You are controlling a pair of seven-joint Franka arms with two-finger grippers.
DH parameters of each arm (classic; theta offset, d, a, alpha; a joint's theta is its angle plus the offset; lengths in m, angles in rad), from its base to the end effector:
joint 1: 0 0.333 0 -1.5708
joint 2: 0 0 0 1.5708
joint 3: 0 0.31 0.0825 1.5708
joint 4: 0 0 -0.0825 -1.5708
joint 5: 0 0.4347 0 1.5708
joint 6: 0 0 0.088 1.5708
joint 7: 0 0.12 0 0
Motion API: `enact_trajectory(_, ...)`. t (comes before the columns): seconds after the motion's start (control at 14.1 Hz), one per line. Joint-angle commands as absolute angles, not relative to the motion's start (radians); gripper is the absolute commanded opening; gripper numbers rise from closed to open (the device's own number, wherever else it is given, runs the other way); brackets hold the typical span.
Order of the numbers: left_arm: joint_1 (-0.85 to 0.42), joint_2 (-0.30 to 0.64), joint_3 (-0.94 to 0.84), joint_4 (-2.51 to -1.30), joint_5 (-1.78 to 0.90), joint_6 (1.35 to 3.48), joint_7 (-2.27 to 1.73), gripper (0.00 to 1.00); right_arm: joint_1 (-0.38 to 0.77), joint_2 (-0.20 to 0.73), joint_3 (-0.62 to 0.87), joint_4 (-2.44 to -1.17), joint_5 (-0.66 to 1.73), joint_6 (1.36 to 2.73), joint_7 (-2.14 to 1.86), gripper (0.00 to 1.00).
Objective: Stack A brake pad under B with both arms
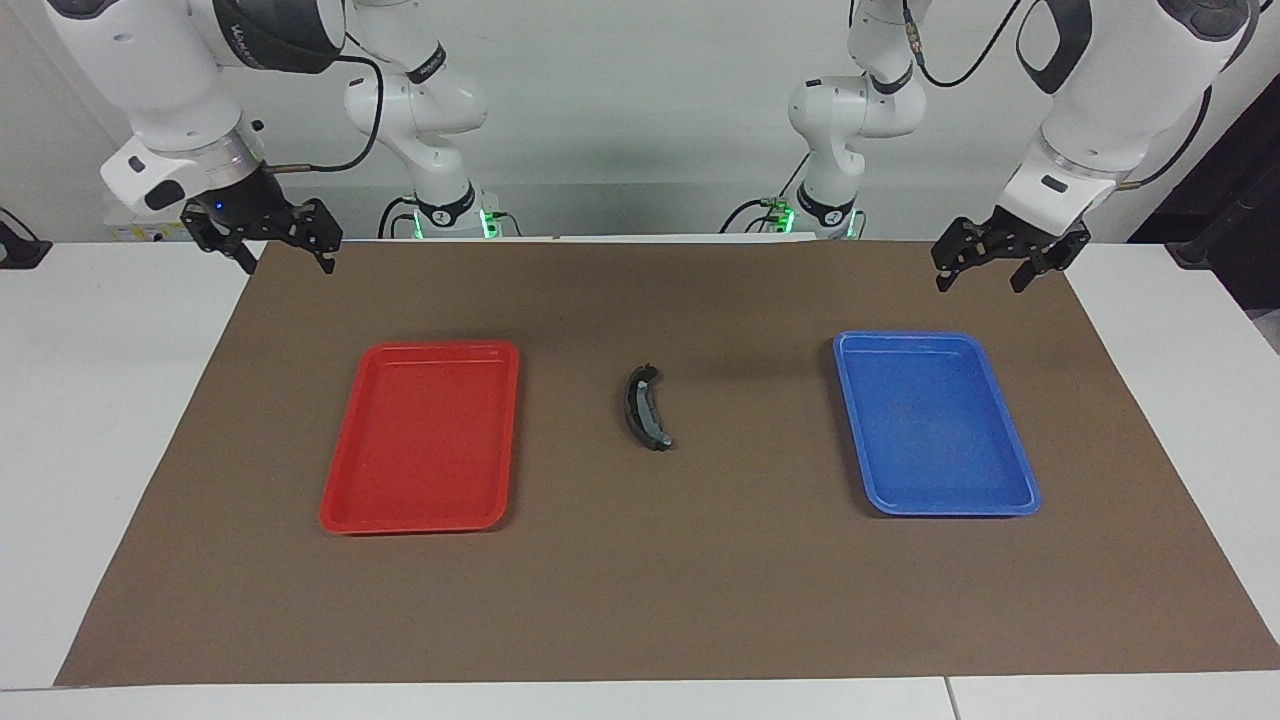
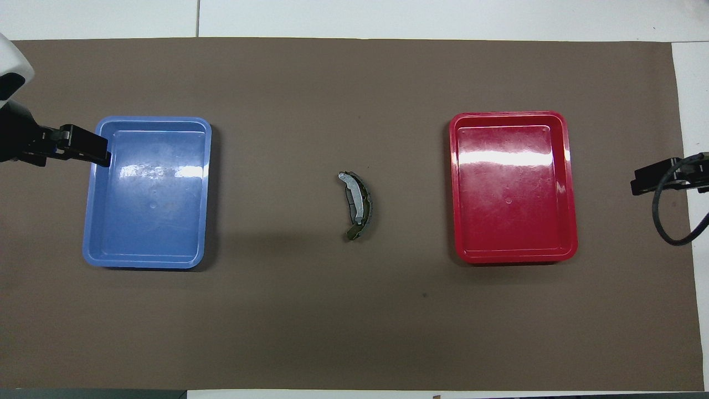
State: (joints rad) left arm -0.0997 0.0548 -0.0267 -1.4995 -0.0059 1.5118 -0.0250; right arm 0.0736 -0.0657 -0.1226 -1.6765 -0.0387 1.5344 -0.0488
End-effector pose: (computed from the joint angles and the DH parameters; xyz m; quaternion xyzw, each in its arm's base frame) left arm 0.6105 -0.0779 0.6041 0.9985 -0.0508 -0.0215 0.0021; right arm 0.5773 -0.0350 0.5862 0.9991 0.0002 -0.0391 0.0134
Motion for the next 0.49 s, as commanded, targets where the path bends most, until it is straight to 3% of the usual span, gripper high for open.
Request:
enact_trajectory(0.0, -0.087, 0.031, -0.041, -1.526, -0.017, 1.520, -0.025, 1.00, 0.080, -0.078, -0.129, -1.687, -0.034, 1.532, -0.067, 0.99)
enact_trajectory(0.42, -0.087, 0.032, -0.038, -1.528, -0.017, 1.520, -0.025, 1.00, 0.080, -0.078, -0.129, -1.687, -0.018, 1.537, -0.067, 0.99)
